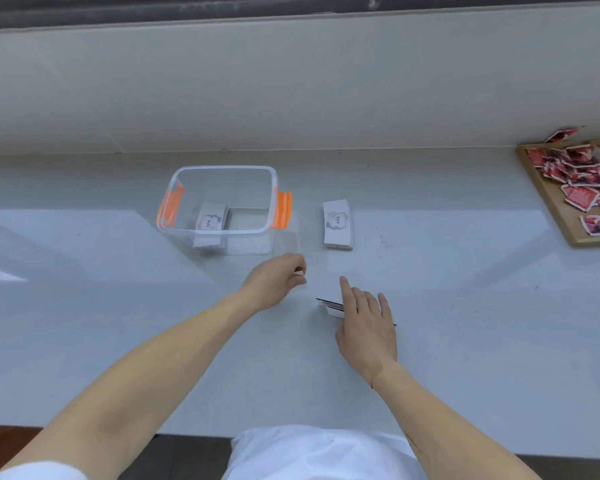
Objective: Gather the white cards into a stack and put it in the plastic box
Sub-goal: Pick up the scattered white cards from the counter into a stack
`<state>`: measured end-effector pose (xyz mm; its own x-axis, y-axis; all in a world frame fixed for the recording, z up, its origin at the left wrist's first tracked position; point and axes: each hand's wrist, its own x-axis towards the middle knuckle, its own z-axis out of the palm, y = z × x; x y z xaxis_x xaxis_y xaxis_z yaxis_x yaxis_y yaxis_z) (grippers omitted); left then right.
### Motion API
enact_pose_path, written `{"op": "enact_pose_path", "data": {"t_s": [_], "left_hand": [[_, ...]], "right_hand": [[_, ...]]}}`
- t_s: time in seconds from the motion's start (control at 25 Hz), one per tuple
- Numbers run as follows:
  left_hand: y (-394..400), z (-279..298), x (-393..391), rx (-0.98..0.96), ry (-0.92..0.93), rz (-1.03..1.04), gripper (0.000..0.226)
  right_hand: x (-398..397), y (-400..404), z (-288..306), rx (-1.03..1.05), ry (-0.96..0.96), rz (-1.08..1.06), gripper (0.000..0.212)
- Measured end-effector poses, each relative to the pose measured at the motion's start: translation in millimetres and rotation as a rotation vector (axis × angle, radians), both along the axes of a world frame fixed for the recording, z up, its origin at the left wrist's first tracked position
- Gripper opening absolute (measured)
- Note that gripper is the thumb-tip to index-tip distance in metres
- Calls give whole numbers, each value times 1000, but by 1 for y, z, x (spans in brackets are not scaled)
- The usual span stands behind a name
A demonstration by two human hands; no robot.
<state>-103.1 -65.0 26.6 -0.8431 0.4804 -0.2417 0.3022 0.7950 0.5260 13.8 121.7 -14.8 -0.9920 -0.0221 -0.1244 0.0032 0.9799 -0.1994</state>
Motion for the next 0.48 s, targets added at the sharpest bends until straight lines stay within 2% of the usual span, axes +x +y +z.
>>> {"op": "enact_pose_path", "data": {"t_s": [0.08,0.24,0.36,0.48], "left_hand": [[34,3,3,93,-20,69,11],[72,0,25,190,-277,153,11],[76,-1,28,201,-394,98,27],[83,4,28,416,-532,204,47]], "right_hand": [[1,0,-1,-30,6,-23,94],[0,0,-4,-80,15,-67,100],[-3,1,-4,-69,13,-54,100],[-5,2,-4,8,6,-18,85]]}}
